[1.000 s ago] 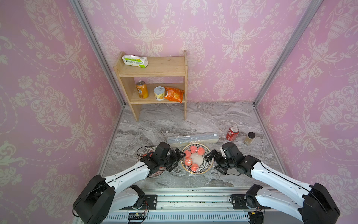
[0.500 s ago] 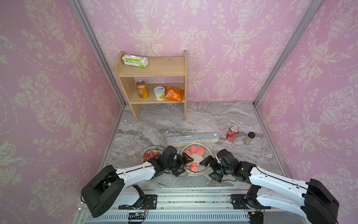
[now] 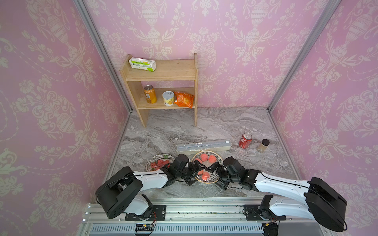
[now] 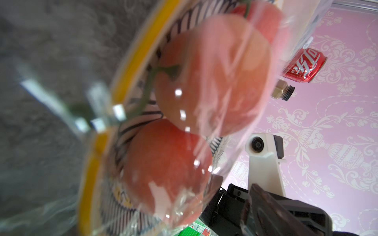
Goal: Wrap the plate with plastic wrap
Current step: Cover the plate with plastic wrap.
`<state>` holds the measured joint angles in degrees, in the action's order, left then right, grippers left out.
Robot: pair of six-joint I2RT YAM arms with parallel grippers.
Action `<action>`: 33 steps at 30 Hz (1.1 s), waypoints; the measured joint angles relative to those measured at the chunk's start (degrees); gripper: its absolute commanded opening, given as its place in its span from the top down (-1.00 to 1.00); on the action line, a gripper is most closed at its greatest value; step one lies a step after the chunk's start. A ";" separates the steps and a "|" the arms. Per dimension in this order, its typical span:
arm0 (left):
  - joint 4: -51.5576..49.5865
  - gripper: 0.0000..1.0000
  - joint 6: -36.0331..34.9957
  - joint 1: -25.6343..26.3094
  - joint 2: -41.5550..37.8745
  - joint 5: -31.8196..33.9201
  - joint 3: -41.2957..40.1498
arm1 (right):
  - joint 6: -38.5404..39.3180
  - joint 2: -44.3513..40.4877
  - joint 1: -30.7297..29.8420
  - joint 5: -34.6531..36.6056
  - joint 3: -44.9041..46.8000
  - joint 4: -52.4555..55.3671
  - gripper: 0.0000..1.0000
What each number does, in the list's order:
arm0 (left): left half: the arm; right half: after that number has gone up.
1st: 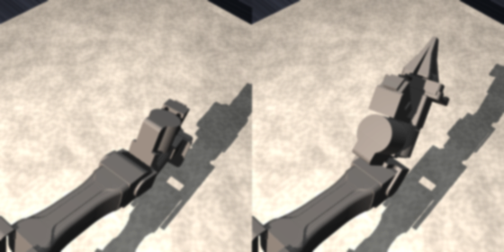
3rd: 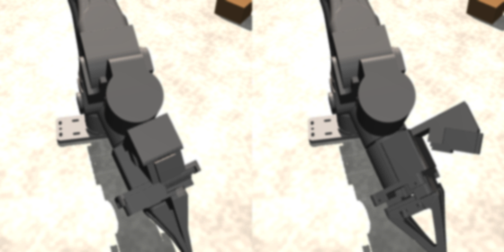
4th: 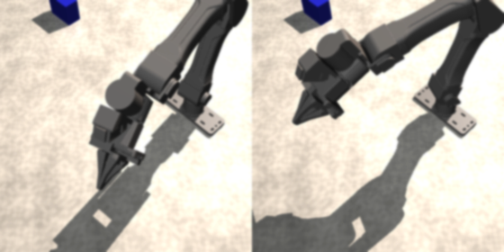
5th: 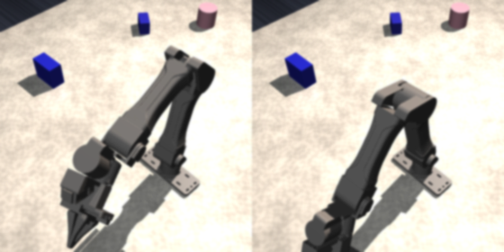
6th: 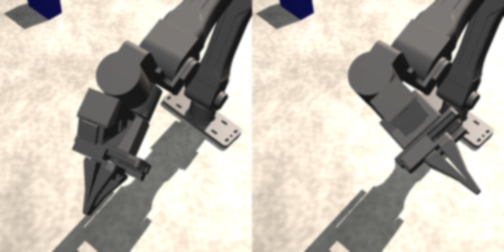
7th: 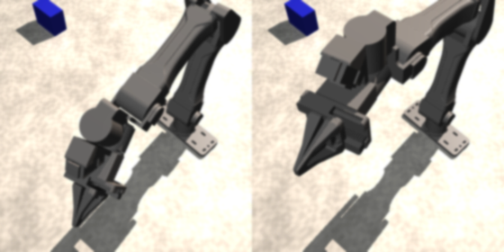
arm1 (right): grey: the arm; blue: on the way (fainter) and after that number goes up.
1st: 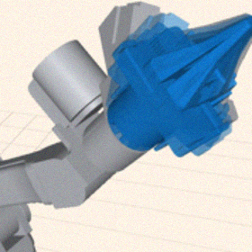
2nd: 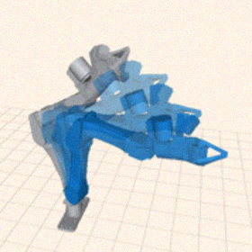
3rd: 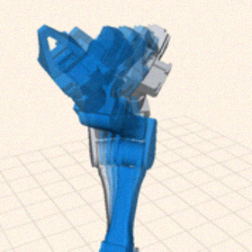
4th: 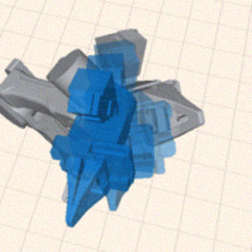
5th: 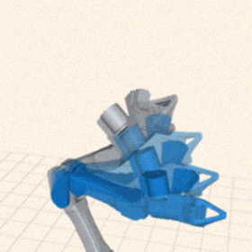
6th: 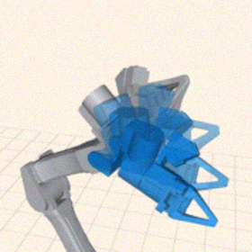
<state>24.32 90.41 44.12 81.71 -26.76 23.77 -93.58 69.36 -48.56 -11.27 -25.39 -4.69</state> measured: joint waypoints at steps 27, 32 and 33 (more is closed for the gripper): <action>-21.09 -0.99 3.37 1.46 -24.96 7.80 -3.52 | -1.05 -10.78 2.51 9.42 -0.42 15.32 -0.99; -15.39 -0.98 4.11 4.81 -15.28 7.74 -1.11 | 1.81 -13.03 5.62 9.70 -1.64 20.50 -1.00; -13.29 -0.98 4.59 5.68 -12.92 7.67 -0.92 | 2.32 -13.35 6.21 9.70 -1.77 20.98 -1.00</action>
<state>11.03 95.00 49.80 68.79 -19.09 22.85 -91.26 56.01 -42.35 -1.56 -27.16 16.29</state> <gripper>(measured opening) 0.992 0.997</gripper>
